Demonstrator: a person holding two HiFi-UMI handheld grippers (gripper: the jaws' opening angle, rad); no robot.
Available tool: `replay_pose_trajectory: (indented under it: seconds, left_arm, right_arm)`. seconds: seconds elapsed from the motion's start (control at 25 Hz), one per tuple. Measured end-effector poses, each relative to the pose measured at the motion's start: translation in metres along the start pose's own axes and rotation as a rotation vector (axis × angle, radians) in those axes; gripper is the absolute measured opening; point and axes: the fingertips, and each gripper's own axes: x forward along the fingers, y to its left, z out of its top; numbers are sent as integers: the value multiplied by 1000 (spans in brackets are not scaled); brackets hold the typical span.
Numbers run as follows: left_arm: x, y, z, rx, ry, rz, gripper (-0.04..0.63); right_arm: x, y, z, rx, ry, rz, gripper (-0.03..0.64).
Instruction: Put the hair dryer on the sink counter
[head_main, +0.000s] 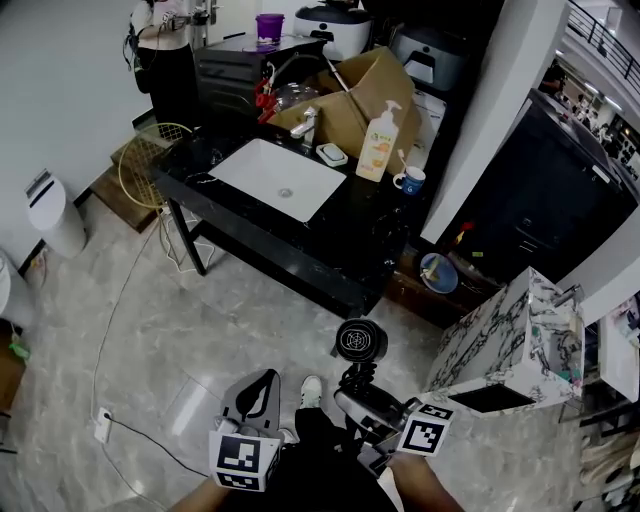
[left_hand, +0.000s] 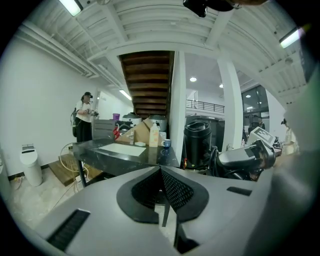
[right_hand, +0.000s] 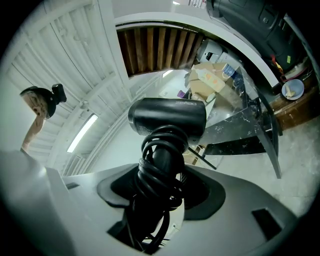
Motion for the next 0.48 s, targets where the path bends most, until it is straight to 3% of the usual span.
replay_pose_trajectory:
  seconds: [0.24,0.48]
  left_arm:
    - [42,25,10,13,28,8,8]
    - [112,50,34,57,46,-6,8]
  right_arm:
    - [36,-31,24,31,2,-21,270]
    - [73,-73,75,19,-22,-53,270]
